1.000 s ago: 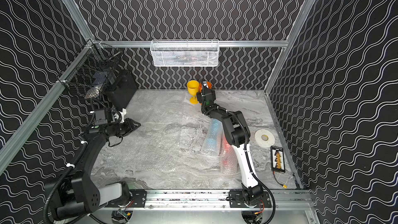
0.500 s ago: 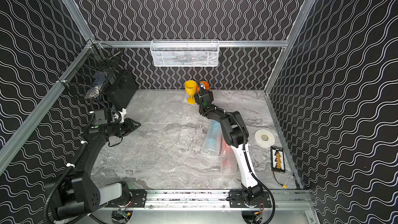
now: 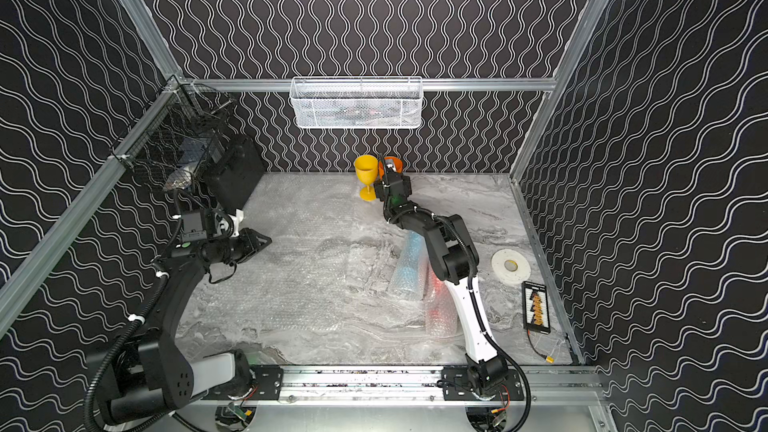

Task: Unpack wine glasses from bubble wrap
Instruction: Place the wine glass at the center of the board.

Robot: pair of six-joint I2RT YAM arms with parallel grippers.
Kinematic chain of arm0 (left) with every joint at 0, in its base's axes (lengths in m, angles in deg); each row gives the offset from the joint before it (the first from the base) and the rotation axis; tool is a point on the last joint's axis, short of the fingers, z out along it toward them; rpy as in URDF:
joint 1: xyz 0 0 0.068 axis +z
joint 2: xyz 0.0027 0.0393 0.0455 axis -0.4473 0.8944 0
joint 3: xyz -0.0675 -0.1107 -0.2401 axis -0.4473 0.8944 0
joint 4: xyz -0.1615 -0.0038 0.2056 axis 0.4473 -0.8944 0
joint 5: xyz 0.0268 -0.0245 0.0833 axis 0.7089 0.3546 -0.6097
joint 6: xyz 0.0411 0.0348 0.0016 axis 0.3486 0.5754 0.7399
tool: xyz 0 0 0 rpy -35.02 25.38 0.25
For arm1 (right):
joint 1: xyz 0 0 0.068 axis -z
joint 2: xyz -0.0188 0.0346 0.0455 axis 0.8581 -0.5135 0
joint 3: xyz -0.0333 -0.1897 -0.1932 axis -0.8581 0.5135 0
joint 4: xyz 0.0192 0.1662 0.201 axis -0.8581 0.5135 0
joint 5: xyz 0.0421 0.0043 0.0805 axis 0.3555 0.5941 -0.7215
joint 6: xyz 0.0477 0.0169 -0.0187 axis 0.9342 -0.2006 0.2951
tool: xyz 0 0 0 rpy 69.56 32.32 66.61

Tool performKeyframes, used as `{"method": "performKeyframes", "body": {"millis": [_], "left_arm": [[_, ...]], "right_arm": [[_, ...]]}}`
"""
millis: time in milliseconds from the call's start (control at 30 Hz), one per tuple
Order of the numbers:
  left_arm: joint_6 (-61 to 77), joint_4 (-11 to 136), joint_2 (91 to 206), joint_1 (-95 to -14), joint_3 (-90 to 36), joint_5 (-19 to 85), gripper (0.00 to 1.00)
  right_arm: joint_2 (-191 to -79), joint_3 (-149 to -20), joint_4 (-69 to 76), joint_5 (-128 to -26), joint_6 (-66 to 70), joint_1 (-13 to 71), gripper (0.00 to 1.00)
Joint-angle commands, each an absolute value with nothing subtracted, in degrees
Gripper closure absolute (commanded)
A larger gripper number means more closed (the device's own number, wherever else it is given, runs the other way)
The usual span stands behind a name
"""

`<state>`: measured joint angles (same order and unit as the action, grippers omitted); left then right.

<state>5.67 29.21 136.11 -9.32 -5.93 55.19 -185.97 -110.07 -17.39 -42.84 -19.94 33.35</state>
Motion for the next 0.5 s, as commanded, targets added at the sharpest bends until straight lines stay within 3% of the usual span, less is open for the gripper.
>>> {"method": "performKeyframes", "body": {"millis": [0, 467], "left_arm": [[5.58, 29.98, 136.16, -9.17, -5.97, 55.76, 0.68], [5.81, 29.76, 135.97, -9.16, -5.89, 55.44, 0.68]], "right_arm": [[-184.82, -109.38, -17.83, -43.52, -18.55, 33.39, 0.12], [-181.41, -104.77, -19.58, -42.21, -18.12, 33.39, 0.05]]}}
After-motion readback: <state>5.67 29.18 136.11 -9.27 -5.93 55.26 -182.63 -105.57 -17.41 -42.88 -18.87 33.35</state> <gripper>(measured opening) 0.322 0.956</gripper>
